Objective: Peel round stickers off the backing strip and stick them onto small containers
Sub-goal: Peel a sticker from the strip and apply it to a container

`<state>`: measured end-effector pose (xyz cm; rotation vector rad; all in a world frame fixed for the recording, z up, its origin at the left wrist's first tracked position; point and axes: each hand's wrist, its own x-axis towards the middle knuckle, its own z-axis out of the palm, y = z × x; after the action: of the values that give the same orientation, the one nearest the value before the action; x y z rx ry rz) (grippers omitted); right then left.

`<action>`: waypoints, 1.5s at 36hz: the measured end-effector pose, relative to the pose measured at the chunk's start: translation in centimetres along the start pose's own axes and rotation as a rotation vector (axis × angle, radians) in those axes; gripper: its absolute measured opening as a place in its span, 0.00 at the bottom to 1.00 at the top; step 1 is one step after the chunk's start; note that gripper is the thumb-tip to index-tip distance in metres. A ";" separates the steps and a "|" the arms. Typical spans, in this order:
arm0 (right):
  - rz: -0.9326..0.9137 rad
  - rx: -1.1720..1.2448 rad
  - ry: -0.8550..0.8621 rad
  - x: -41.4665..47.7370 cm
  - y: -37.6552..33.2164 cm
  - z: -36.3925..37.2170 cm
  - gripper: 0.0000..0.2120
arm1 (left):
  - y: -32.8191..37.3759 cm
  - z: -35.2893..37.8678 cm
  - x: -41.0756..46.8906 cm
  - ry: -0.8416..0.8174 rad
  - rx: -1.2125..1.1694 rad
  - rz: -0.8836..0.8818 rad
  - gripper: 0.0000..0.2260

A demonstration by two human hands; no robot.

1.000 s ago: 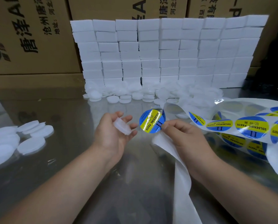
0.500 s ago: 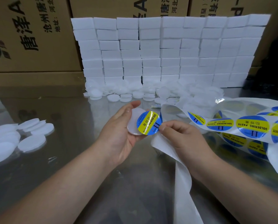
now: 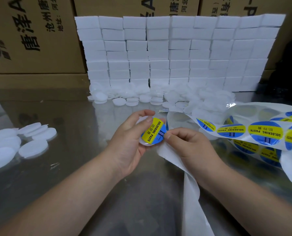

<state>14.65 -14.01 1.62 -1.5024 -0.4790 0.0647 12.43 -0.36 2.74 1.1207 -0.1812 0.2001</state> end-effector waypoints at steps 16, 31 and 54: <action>0.023 -0.032 0.007 0.1 0.2 -0.2 0.10 | -0.4 0.4 -0.2 0.027 0.098 0.043 0.08; 0.047 -0.043 0.033 0.2 0.4 0.0 0.09 | -0.5 0.7 -0.3 0.036 0.132 0.057 0.08; 0.022 -0.052 0.025 0.2 0.3 0.0 0.10 | -0.8 0.7 -0.2 0.039 0.160 0.071 0.08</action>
<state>14.88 -13.95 1.35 -1.5575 -0.4464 0.0510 12.37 -1.36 2.26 1.2690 -0.1731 0.3037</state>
